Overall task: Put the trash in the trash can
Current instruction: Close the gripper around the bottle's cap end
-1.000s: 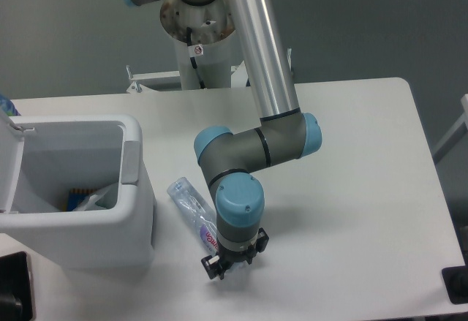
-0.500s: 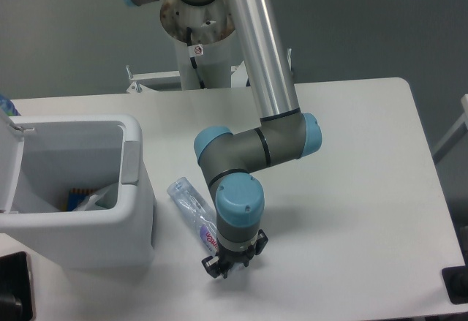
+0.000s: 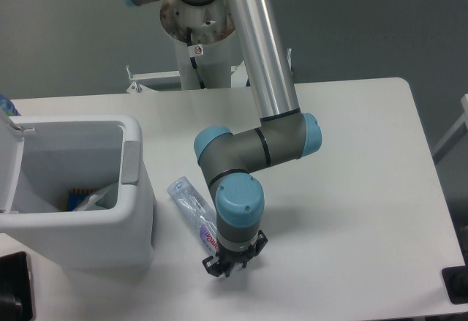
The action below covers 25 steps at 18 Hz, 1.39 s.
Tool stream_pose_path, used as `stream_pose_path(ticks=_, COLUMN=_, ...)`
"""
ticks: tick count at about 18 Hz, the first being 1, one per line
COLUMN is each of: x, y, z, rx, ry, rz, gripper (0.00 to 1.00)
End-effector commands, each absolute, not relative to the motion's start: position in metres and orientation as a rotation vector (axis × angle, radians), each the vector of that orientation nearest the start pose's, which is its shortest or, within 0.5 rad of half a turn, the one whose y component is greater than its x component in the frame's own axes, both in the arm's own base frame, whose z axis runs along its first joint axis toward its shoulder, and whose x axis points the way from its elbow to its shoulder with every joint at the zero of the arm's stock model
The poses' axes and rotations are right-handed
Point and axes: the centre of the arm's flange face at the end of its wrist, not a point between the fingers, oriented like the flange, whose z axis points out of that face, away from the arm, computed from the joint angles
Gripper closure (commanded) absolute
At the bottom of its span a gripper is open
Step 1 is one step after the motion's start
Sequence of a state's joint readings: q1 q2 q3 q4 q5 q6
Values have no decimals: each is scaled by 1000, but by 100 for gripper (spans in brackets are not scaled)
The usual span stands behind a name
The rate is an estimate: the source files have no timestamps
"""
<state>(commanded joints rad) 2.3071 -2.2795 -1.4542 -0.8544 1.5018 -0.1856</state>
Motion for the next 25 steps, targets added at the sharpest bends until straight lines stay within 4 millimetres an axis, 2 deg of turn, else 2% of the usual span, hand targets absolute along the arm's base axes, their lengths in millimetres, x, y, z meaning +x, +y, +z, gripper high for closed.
stream_pose_path(ticks=9, x=-375, y=623, z=182, rx=-2690, ry=-1329, rz=-48, gripper=68)
stream_pose_path(ticks=20, x=-376, y=622, z=187, rx=-2689, ry=-1327, rz=-23, gripper=75)
stream_pose_path(ticks=23, x=-380, y=623, z=211, rx=-2658, ry=-1302, rz=-9, gripper=75)
stream_pose_path(ticks=25, x=-388, y=622, z=234, rx=-2620, ry=-1291, rz=9, gripper=75)
